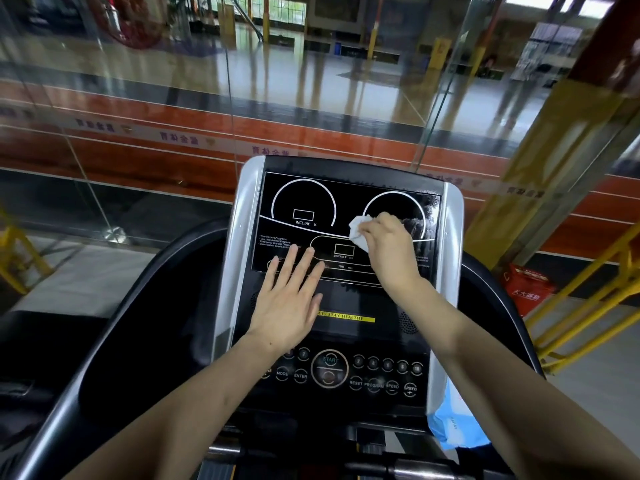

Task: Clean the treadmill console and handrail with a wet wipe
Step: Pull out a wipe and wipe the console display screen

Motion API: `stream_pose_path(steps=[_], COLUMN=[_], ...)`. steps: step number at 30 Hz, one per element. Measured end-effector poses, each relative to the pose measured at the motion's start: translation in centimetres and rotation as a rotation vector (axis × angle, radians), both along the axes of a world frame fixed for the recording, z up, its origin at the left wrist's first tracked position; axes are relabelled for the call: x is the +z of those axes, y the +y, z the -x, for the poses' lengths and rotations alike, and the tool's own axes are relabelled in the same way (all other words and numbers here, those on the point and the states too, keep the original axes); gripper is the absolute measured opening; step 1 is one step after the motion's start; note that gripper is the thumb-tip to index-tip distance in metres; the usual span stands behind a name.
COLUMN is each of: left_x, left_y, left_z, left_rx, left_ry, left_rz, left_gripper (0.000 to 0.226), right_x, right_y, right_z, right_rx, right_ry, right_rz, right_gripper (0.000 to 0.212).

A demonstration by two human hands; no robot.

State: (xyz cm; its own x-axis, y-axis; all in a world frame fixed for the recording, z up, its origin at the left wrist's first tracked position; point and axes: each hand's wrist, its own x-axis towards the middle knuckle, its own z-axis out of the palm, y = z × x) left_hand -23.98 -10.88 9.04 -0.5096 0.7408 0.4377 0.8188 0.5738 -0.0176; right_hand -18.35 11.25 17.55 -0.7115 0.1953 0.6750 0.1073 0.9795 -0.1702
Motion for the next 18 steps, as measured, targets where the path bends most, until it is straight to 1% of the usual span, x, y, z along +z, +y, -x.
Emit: stream_pose_path(steps=[4,7,8,10,12,14,16,18], left_x=[-0.3,-0.5,-0.6,-0.5,-0.4,-0.3,-0.3,-0.4], left_y=[-0.9,-1.5,-1.6,-1.7,-1.7,-1.9,-2.1,-2.4], left_z=[0.9,1.4,1.5,1.6,1.7,1.9,2.1,2.3], left_rx=[0.017,0.022,0.022,0.022,0.021,0.019,0.022,0.022], left_ry=[-0.001,-0.002,-0.003,-0.007,-0.007,-0.009,-0.009,0.0], left_rz=[-0.008,-0.01,-0.012,-0.012,-0.014,-0.023,-0.03,-0.035], left_gripper=[0.06,0.059,0.059,0.059,0.059,0.059,0.059,0.058], right_x=[-4.4,-4.6,-3.8,-1.8,-0.4,-0.7,-2.1,-3.9], right_y=[-2.8,-3.5,-3.4,-2.8,-1.9,-2.1,-3.4,-4.8], right_z=[-2.9,-3.4,-2.9,-1.2,0.6,1.3,0.2,-1.6], right_rx=[0.187,0.256,0.26,0.213,0.093,0.012,0.073,0.179], right_ry=[-0.08,-0.124,-0.116,-0.065,-0.01,0.009,-0.004,-0.05], right_rz=[-0.098,-0.152,-0.168,-0.138,-0.06,-0.003,-0.003,-0.053], right_gripper=[0.017,0.018,0.016,0.014,0.015,0.018,0.015,0.016])
